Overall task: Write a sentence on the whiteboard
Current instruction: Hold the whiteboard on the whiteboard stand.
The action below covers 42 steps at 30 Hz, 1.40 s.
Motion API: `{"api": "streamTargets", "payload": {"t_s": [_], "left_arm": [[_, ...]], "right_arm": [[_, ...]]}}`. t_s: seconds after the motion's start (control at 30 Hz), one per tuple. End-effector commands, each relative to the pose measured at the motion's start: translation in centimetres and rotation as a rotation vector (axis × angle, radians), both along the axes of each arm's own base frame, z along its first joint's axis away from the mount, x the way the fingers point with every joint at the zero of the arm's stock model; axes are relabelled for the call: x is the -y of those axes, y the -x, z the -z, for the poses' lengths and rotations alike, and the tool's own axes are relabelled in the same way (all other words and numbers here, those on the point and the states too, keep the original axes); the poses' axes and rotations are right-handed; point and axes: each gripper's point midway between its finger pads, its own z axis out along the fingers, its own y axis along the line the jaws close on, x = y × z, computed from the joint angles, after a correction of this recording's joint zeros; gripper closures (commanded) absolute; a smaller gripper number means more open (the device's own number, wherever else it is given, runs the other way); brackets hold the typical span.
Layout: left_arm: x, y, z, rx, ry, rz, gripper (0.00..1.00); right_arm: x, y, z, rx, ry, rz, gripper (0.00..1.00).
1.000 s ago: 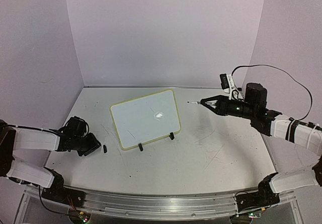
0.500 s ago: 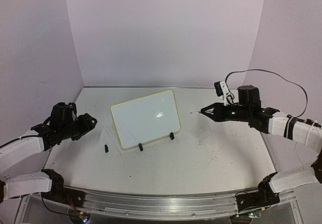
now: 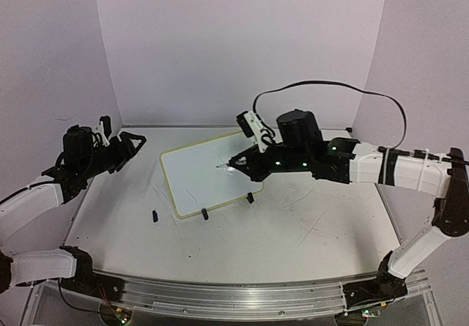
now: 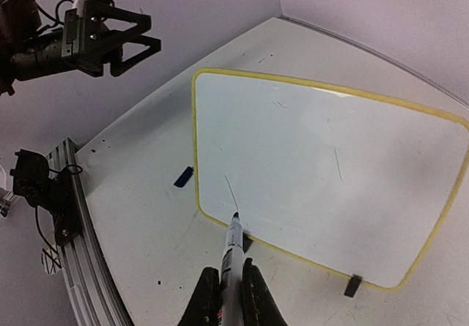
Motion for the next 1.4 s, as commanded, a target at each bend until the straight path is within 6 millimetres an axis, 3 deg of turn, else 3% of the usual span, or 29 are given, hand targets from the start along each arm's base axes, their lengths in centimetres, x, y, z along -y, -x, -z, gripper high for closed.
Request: {"api": "streamTargets", "payload": {"t_s": [0.0,0.07,0.1,0.13,0.3,0.47,0.7,1.1,1.37], "left_arm": [[1.3,0.7,-2.1,0.127,0.136,0.192,0.25],[2.7,1.5,-2.6,0.16,0.164,0.296,0.25],[3.0,1.5,-2.3,0.154,0.166,0.318,0.26],[3.2,1.4,-1.5,0.137,0.164,0.334,0.28],[4.7,1.9,1.7,0.08,0.132,0.459,0.34],[4.7,1.0,4.3,0.035,0.099,0.439,0.41],[5.5,0.7,5.4,0.047,0.077,0.511,0.49],[5.9,-0.3,4.9,0.141,0.062,0.535,0.65],[6.0,-0.7,5.9,0.124,0.06,0.539,0.79]], "right_arm": [[-6.2,-0.4,-2.7,0.111,-0.024,-0.054,1.0],[-8.1,-0.7,-3.7,0.122,-0.047,-0.054,1.0],[-9.0,-1.0,-2.8,0.112,-0.038,-0.058,1.0],[-10.2,-1.3,-3.6,0.119,-0.059,-0.061,1.0],[-14.2,-2.7,-2.6,0.107,-0.068,-0.091,1.0],[-14.3,-3.4,-2.6,0.137,-0.055,-0.07,1.0],[-15.1,-4.1,-1.4,0.132,-0.038,-0.061,1.0],[-16.3,-5.0,-0.4,0.116,-0.045,-0.09,1.0],[-16.3,-5.8,-0.2,0.131,-0.034,-0.063,1.0]]}}
